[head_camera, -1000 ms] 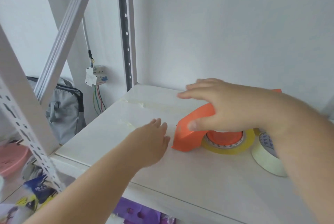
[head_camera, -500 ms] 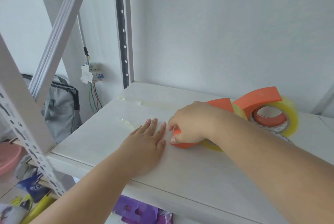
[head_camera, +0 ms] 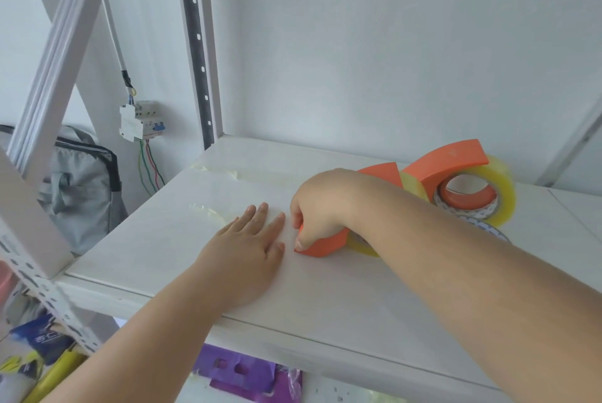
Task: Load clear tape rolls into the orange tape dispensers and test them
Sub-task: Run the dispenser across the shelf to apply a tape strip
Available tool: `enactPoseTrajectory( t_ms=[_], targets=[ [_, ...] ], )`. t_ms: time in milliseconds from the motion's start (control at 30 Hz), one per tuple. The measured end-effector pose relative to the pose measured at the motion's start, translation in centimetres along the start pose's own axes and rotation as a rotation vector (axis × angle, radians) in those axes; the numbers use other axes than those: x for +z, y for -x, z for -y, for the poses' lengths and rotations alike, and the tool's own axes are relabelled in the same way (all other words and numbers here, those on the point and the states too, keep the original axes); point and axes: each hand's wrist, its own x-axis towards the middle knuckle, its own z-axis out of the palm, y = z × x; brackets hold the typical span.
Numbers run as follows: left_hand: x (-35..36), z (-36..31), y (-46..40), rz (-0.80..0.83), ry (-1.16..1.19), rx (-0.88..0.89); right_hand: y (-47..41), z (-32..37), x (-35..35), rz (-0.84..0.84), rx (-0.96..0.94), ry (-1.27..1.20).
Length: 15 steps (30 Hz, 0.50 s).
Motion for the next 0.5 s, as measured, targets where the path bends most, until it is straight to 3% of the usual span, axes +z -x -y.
enactPoseTrajectory(
  t_ms=[500],
  targets=[
    [0.05,-0.39,0.02,-0.036,0.072,-0.042,0.39,0.06,0.19,-0.020,0.065,-0.087]
  ],
)
